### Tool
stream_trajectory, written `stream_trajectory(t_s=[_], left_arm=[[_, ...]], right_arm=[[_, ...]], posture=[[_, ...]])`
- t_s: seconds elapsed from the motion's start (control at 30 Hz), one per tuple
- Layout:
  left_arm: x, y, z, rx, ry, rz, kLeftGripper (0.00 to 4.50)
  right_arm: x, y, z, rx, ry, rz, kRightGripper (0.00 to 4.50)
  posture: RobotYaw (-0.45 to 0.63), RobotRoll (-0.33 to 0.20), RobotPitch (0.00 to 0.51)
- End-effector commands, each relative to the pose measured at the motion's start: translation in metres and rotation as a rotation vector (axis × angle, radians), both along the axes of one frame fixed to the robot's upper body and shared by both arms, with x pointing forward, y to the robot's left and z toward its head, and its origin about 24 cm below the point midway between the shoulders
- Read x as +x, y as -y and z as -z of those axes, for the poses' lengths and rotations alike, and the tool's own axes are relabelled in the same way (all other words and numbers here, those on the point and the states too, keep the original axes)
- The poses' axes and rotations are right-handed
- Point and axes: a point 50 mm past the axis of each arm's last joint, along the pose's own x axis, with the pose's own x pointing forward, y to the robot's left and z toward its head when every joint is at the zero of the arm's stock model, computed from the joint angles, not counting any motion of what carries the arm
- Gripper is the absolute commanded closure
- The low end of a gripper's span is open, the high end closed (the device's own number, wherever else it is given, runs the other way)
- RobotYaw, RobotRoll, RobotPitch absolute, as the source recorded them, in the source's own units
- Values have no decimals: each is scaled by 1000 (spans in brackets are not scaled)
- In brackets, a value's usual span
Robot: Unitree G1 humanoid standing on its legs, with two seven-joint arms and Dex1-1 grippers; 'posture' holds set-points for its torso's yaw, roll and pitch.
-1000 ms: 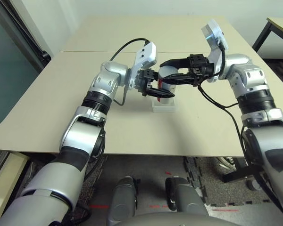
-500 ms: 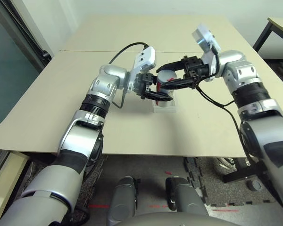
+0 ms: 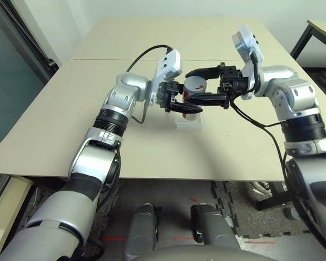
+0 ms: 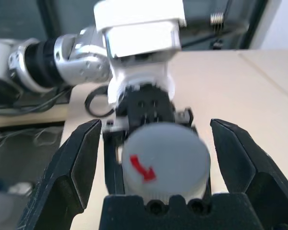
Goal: Pour the medicine from the bottle into the box.
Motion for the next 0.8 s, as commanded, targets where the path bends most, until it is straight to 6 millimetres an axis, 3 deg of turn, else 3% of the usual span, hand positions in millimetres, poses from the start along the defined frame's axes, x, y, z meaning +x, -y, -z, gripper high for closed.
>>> stream_trajectory(t_s=[0.03,0.37,0.8], left_arm=[[2,-1,2,-7,-10,-10,1678],[2,3,2,-18,-15,-12,1678],[1,0,6,-22,-26,-23,1678]], right_arm=[[1,-2,3,33,-1,64,0],[11,-12,14,17,5,150,0],[12,20,17,-30,-9,241,0]], posture=[[-24,0,72],[-13,0,77],[-16,0,75]])
